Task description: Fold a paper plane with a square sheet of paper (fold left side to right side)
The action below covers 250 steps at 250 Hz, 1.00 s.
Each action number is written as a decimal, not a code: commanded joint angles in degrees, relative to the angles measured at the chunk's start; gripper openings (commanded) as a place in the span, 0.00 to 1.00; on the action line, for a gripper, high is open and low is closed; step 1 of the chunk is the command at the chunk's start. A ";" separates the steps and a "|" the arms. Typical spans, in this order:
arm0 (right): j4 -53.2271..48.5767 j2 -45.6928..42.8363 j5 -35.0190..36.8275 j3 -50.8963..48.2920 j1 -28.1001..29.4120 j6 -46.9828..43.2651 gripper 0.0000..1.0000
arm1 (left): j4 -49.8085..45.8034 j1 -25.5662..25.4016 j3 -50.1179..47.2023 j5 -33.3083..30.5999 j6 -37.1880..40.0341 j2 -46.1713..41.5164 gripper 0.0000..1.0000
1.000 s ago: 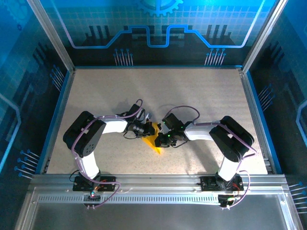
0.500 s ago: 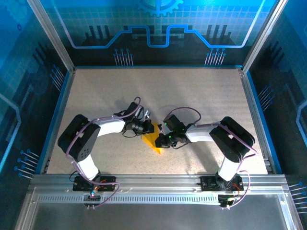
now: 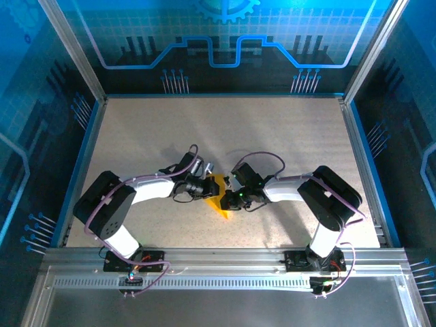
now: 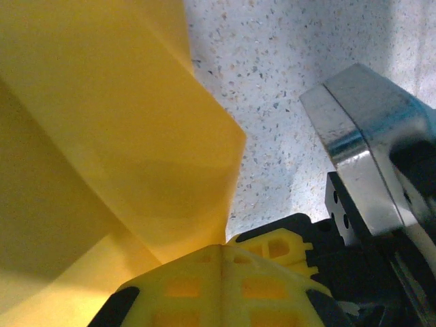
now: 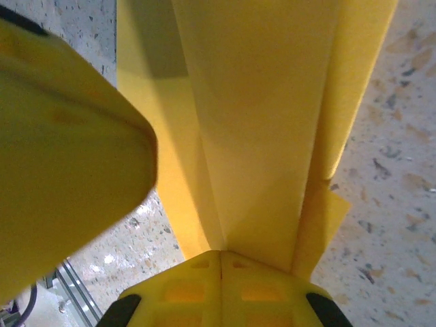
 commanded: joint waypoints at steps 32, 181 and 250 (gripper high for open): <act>-14.51 3.81 8.06 -3.05 -0.09 -1.51 0.00 | 3.30 -1.32 -0.51 1.42 -1.75 3.09 0.06; -16.69 4.62 8.58 -2.79 0.26 -3.12 0.00 | 4.64 -0.68 -2.28 -4.98 -0.68 7.64 0.05; -17.34 4.78 7.71 -2.60 0.43 -4.07 0.00 | 5.66 4.42 -1.71 -2.51 1.40 8.95 0.05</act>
